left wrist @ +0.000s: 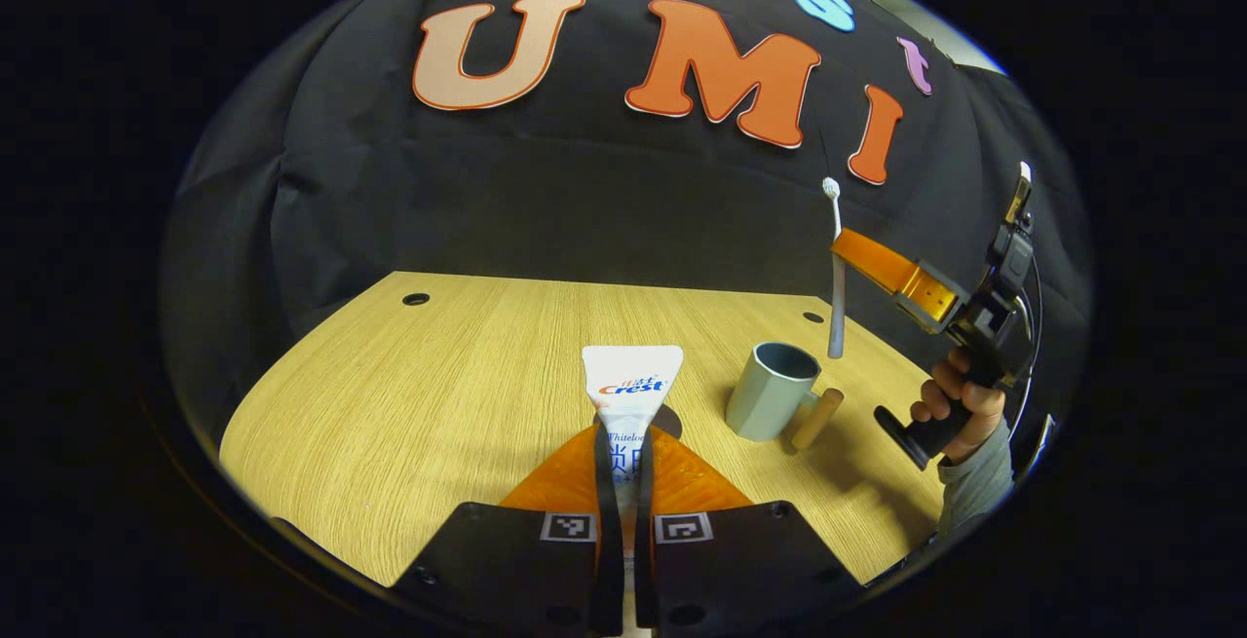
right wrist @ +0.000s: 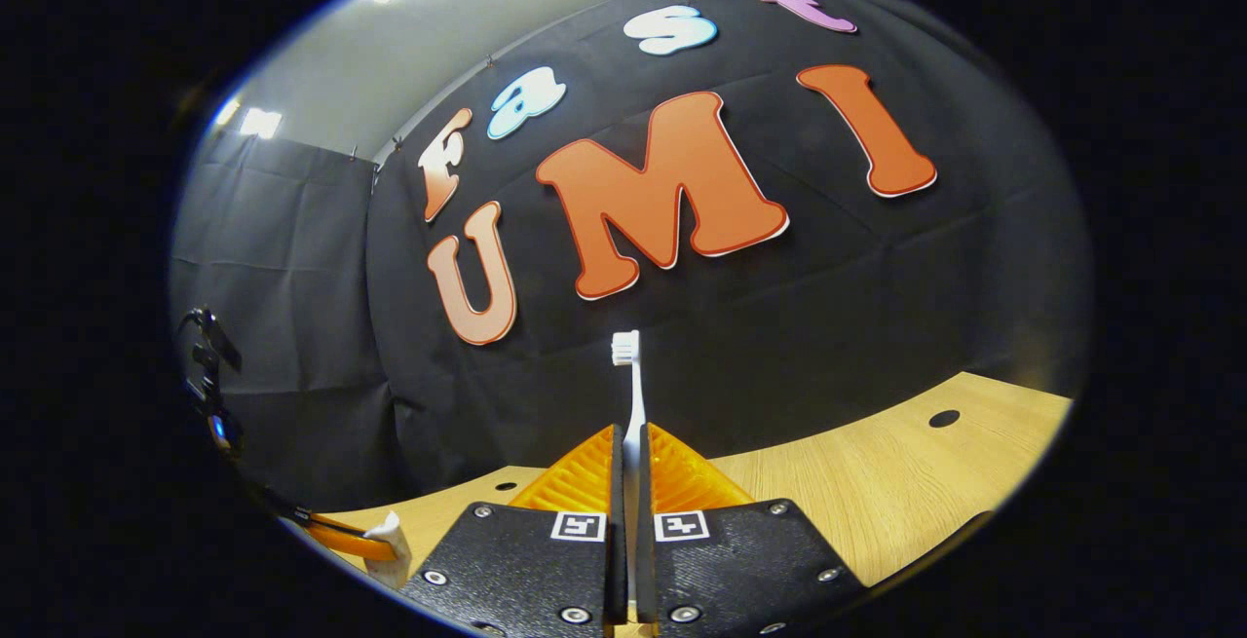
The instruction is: Put the toothbrush and toothpaste on the desktop into the cup, then pick up the cup and place it on the coaster on the desktop.
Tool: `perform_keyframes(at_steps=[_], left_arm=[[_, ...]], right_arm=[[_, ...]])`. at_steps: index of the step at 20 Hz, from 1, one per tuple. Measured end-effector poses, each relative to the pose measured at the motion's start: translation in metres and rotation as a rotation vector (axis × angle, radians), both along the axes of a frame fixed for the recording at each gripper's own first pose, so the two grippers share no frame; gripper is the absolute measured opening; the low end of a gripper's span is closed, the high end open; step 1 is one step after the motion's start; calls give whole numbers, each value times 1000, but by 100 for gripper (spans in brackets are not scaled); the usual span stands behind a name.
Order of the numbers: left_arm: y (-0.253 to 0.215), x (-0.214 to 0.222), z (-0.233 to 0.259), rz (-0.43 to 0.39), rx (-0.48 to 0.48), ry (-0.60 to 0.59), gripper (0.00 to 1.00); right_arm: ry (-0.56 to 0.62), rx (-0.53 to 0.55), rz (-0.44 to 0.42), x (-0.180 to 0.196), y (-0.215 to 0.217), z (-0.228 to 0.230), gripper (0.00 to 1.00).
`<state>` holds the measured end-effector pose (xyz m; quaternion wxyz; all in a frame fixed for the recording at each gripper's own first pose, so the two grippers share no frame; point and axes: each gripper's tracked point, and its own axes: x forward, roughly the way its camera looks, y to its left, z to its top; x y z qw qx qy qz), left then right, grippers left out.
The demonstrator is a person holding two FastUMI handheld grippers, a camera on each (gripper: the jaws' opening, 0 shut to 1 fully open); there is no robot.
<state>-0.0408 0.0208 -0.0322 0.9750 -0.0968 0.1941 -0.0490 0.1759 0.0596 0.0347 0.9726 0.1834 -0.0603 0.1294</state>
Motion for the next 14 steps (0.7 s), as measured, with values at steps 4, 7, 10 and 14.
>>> perform_keyframes(at_steps=[4,7,10,14], left_arm=[[2,-6,8,4,-3,-20,9],[1,-9,17,4,-1,-26,8],[-3,-15,31,1,0,-21,8],[-13,-10,50,-16,-4,-36,8]], right_arm=[[34,-11,10,12,4,-22,4],[41,-42,13,17,7,-36,4],[58,-66,22,21,10,-50,4],[88,-72,29,21,11,-66,5]])
